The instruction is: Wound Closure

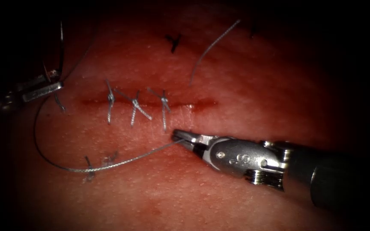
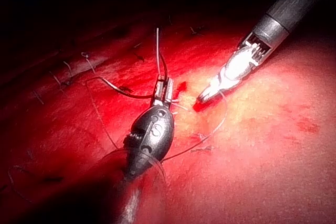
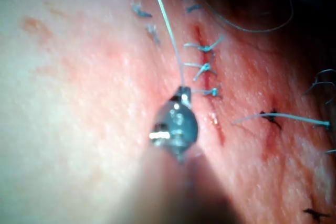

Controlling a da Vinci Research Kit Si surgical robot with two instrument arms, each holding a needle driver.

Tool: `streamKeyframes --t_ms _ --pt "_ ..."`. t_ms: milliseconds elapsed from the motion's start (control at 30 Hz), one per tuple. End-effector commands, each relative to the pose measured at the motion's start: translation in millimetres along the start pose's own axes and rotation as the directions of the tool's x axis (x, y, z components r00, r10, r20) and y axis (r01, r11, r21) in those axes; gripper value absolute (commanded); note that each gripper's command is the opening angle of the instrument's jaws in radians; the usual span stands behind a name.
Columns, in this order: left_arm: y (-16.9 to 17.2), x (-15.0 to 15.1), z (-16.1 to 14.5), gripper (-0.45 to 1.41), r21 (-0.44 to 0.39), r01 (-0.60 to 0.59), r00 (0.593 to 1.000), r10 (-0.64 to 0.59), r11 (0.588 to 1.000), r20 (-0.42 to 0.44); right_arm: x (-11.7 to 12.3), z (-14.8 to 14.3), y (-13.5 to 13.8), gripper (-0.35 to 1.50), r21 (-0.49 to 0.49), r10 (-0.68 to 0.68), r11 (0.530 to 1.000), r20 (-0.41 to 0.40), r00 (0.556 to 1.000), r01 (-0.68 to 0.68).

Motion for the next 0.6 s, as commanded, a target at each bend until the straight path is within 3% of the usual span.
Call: streamKeyframes --t_ms 33,567,600 --pt "-0.1 -0.3 0.8 -0.45 0.000 -0.001 1.000 0.001 1.000 -0.003 0.8 0.6 -0.3 -0.35 0.002 -0.004 1.000 -0.005 1.000 0.004" --pt "0.0 -0.2 0.8 -0.45 0.001 -0.001 1.000 0.001 1.000 -0.003 2.9 -0.1 -1.3 -0.35 0.012 -0.017 1.000 -0.009 1.000 0.017" --pt "0.0 -0.2 0.8 -0.45 0.001 -0.001 1.000 0.001 1.000 -0.003 2.9 -0.1 -1.4 -0.11 0.012 -0.017 1.000 -0.009 1.000 0.017"
